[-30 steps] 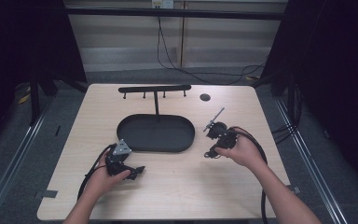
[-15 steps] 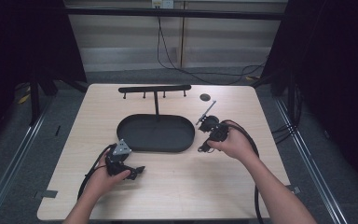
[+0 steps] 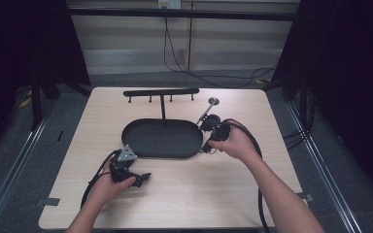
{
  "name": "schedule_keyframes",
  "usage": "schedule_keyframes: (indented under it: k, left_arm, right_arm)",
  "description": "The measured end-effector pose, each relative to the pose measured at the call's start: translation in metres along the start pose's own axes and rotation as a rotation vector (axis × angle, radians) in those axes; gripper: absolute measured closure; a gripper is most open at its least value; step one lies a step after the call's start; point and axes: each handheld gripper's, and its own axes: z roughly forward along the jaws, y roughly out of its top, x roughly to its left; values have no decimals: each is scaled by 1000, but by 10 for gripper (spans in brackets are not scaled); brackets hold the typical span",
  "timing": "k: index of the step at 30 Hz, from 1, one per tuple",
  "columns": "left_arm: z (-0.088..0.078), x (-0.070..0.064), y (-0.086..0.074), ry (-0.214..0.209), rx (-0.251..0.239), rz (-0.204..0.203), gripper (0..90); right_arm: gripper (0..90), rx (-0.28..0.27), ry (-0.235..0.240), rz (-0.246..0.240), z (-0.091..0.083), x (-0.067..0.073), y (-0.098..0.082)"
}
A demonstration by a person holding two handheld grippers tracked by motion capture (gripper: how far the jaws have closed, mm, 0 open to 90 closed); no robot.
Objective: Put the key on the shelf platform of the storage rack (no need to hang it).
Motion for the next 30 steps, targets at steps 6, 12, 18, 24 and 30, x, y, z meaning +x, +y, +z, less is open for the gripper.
schedule_keyframes:
  k: [6,12,18,24,30]
  left_arm:
    - [0,0,0,0,1,1,63]
    - [0,0,0,1,1,3,63]
    - [0,0,0,0,-1,0,63]
    - [0,-1,0,-5,-7,-14,63]
    - [0,-1,0,-5,-7,-15,64]
  right_arm:
    - [744,-4,-2,-2,1,3,10]
    - [744,-4,-5,2,4,4,21]
    - [744,-1,-19,2,7,4,31]
    - [744,-18,-6,1,10,5,43]
    - [744,-19,-8,23,17,3,51]
